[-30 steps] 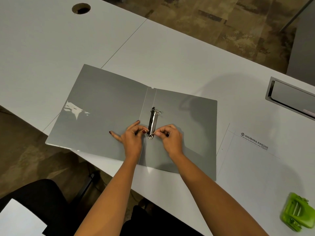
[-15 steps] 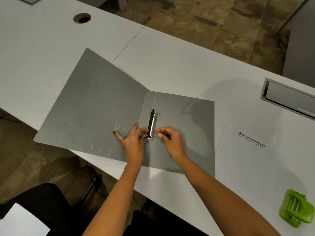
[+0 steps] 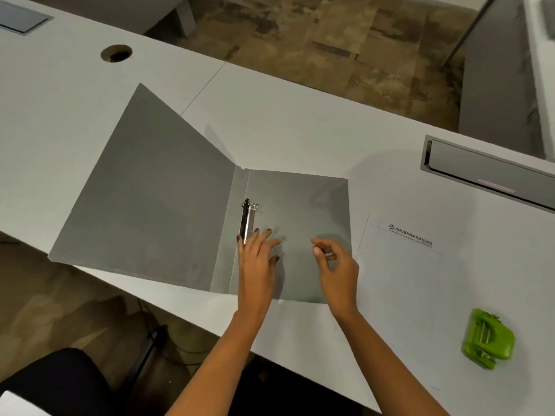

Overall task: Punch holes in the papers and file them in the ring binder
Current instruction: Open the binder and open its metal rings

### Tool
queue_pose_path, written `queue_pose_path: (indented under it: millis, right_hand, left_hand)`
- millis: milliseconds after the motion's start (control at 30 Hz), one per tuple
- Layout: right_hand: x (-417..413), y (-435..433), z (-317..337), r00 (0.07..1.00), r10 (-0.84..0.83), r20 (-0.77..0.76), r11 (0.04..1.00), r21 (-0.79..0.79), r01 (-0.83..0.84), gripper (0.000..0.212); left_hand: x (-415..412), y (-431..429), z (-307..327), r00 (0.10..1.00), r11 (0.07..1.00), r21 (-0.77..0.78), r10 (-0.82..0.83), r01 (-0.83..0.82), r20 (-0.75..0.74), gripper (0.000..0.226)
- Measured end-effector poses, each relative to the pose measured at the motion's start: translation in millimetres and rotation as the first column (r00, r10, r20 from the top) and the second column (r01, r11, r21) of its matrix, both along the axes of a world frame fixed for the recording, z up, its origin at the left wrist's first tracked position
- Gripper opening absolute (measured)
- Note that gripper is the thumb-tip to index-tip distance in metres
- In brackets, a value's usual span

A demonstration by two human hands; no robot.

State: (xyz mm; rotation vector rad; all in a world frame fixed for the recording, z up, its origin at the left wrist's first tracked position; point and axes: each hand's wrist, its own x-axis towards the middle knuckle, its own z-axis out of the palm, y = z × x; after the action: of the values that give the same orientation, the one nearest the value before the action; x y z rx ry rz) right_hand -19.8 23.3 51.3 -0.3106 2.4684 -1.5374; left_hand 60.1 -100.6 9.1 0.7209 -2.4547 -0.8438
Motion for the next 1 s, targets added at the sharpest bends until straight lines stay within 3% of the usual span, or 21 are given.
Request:
queue_pose_path:
  millis: [67, 200, 300, 400, 500, 633, 1000]
  right_hand:
    - [-0.6, 21.6, 2.6, 0.994, -0.083, -0.072, 0.996, 0.013, 0.085, 0.016]
    - [-3.0, 67.4, 3.8, 0.927, -0.349, -0.138, 0.931, 0.062, 0.36, 0.022]
    - [-5.0, 104.0, 1.4, 0.847, -0.5, -0.18, 0.84, 0.137, 0.525, 0.027]
    - [-8.6, 140.2, -6.9, 0.778, -0.621, -0.098, 0.739, 0.256, 0.623, 0.035]
    - [-9.1, 164.3, -11.7, 0.733, -0.679, 0.041, 0.674, 0.43, 0.6, 0.051]
    - [1.6, 176.3, -8.4, 0.684, -0.723, 0.096, 0.599, 0.58, 0.552, 0.072]
    - [-9.1, 183.4, -9.7, 0.65, -0.748, 0.136, 0.545, 0.683, 0.485, 0.084]
  left_hand:
    - [-2.0, 19.7, -0.4, 0.994, 0.994, 0.024, -0.11, 0.11, -0.009, 0.03]
    - [-2.1, 59.2, 4.5, 0.948, 0.945, 0.076, -0.317, 0.317, -0.008, 0.047]
    - [-2.2, 84.0, -1.7, 0.89, 0.891, -0.005, -0.454, 0.455, 0.039, 0.039]
    - [-6.1, 102.7, -6.7, 0.843, 0.842, -0.083, -0.52, 0.533, 0.138, 0.052]
    - [-11.7, 115.3, -7.0, 0.798, 0.814, -0.101, -0.524, 0.572, 0.297, 0.06]
    - [-14.5, 125.1, -9.6, 0.769, 0.83, -0.072, -0.476, 0.554, 0.427, 0.063]
    - [-17.3, 131.9, -16.6, 0.776, 0.821, -0.226, -0.351, 0.524, 0.524, 0.058]
